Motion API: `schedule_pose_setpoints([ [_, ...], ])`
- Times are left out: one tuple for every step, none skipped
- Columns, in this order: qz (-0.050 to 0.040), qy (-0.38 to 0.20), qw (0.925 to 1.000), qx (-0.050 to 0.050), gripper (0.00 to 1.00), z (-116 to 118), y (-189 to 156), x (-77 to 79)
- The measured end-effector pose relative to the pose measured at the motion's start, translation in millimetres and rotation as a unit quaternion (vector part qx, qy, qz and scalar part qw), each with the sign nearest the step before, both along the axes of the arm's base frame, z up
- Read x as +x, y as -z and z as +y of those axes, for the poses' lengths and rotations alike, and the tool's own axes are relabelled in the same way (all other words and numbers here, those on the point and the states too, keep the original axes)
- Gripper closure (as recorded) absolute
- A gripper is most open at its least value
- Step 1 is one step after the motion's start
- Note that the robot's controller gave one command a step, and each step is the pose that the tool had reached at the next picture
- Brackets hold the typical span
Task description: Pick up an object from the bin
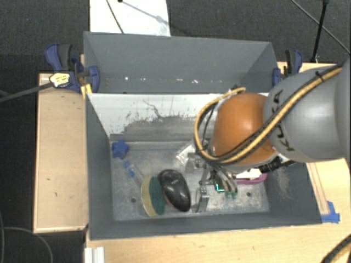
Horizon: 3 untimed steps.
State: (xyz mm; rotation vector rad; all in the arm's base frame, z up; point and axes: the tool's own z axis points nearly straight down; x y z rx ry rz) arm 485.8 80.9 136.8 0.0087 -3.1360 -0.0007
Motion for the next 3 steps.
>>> schedule_pose_setpoints([
  [-0.0058, -0.023, 0.9997, 0.001, 0.00, 59, 63, 25.0],
  [-0.0070, -0.019, 0.9998, 0.002, 1.00, 57, 59, 26.0],
  [-0.0046, -0.588, 0.8087, 0.002, 1.00, 40, 16, -1.9],
])
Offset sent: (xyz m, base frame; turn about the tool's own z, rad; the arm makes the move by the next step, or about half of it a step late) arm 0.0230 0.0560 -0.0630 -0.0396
